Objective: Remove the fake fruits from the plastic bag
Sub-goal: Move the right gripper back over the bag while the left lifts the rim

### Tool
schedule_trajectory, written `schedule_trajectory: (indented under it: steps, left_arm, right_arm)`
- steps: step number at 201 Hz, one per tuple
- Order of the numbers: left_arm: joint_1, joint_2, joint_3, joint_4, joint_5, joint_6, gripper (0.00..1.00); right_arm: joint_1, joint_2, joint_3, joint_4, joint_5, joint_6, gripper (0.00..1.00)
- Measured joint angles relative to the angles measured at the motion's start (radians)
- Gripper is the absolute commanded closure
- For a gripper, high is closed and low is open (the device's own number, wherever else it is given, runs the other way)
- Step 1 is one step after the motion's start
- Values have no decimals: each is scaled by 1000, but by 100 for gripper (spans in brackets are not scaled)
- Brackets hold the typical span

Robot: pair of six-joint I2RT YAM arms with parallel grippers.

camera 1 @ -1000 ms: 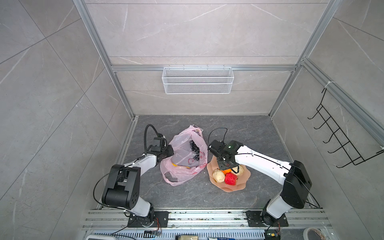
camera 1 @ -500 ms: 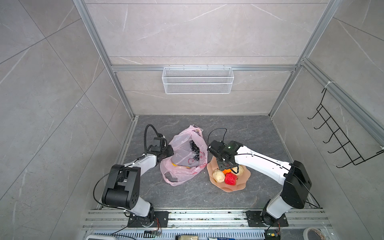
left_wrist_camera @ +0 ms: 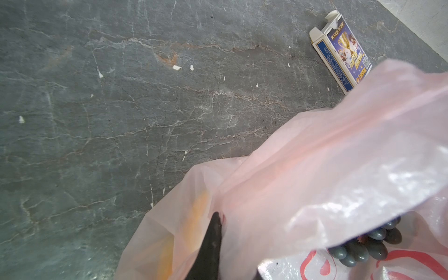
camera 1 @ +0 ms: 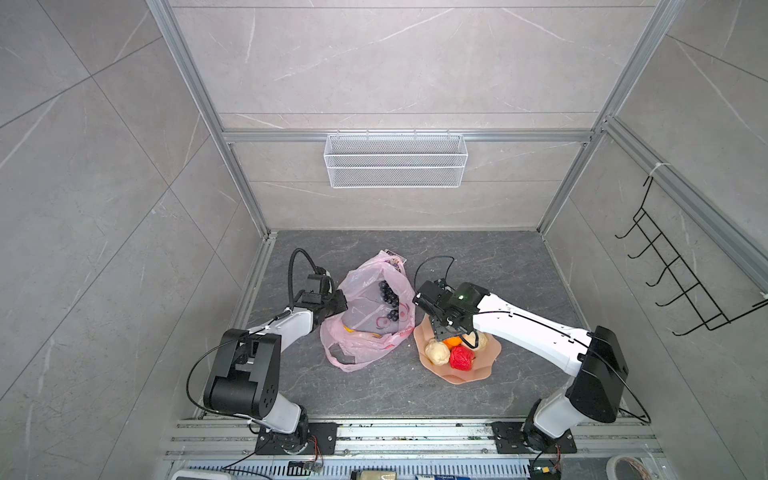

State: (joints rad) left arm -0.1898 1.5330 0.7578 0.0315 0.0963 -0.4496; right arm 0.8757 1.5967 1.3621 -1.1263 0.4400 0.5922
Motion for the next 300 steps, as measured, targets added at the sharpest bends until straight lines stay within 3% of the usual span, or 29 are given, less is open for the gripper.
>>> schedule_trajectory:
  steps: [75, 125, 138, 167, 179, 236, 274, 300]
  left_arm:
    - [-58, 16, 38, -42, -20, 23, 90]
    - [-102, 140, 299, -131, -68, 65, 87]
    - [-101, 172, 363, -158, -77, 72, 77]
    - [-103, 174, 411, -234, -128, 66, 39]
    - [-109, 154, 403, -281, -175, 53, 28]
    - [-165, -97, 243, -436, -318, -35, 11]
    - [-193, -86, 181, -443, -314, -60, 15]
    - [-185, -54, 116, -412, -315, -86, 40]
  right_arm:
    - [45, -85, -1, 124, -50, -2, 34]
    - [64, -35, -2, 364, -194, 6, 37]
    - [72, 10, 1, 413, -222, 11, 37]
    - [89, 101, 8, 489, -274, 18, 37]
    - [91, 127, 13, 507, -290, 18, 37]
    - [91, 171, 53, 576, -325, 18, 37]
    - [91, 219, 93, 618, -331, 16, 36]
    - [91, 267, 113, 631, -340, 13, 36]
